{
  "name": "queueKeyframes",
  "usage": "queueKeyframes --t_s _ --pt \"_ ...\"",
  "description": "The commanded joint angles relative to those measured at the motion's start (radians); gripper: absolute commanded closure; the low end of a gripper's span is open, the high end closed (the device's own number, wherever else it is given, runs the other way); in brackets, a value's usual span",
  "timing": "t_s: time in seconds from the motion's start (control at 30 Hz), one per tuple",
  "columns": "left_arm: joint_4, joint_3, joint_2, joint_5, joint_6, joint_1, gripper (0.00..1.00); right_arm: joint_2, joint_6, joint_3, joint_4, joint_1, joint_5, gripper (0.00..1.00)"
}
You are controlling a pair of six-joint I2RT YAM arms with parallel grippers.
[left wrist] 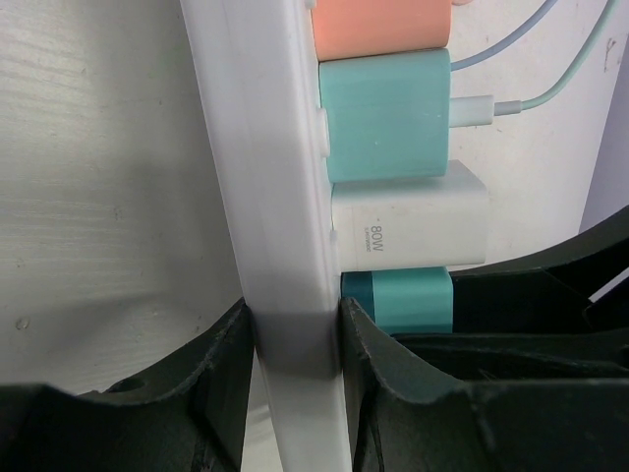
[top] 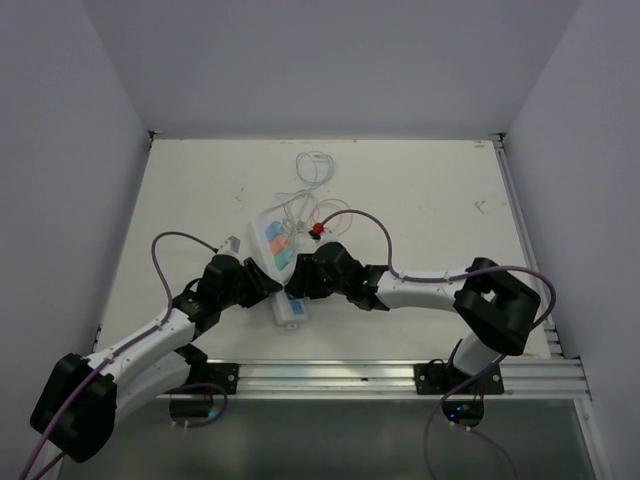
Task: Pull the plug off the socket
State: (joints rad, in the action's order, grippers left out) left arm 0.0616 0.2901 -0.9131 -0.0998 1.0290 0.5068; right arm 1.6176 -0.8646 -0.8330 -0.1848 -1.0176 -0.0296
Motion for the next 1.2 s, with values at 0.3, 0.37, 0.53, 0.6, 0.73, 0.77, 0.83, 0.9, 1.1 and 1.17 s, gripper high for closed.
queueKeyframes --t_s 0.3,0.37,0.53,0.6,0.73,0.77,0.83,0.9,1.1,1.17 --pt "0.023 -0.005 -0.013 0.090 -0.038 0.006 1.00 -0.021 -0.037 0.020 -0.053 0.050 0.071 0.99" --pt "0.027 -0.008 -0.018 0.097 -0.041 0.006 1.00 -0.039 -0.037 0.034 -0.047 0.071 0.080 1.00" --pt "0.085 -0.003 -0.024 0.159 -0.056 0.006 1.00 -0.110 -0.027 0.041 0.042 0.111 0.089 1.00" --pt "0.119 0.006 -0.021 0.190 -0.060 0.006 1.00 -0.133 -0.011 0.032 0.071 0.116 0.085 1.00" --pt "0.164 0.018 -0.023 0.230 -0.060 0.006 1.00 -0.165 0.003 0.015 0.137 0.125 0.074 1.00" --pt "0.167 0.021 -0.024 0.233 -0.060 0.004 1.00 -0.173 0.001 0.012 0.142 0.125 0.074 1.00" --pt "0.168 0.023 -0.030 0.232 -0.060 0.006 1.00 -0.182 0.003 0.012 0.151 0.128 0.076 1.00" --pt "0.165 0.023 -0.029 0.226 -0.057 0.006 1.00 -0.200 0.007 0.021 0.154 0.137 0.074 1.00" --pt "0.156 0.023 -0.006 0.213 -0.056 0.006 1.00 -0.306 0.038 0.106 0.182 0.299 0.057 1.00" --pt "0.153 0.021 0.002 0.207 -0.056 0.006 1.00 -0.335 0.056 0.145 0.182 0.413 0.063 1.00"
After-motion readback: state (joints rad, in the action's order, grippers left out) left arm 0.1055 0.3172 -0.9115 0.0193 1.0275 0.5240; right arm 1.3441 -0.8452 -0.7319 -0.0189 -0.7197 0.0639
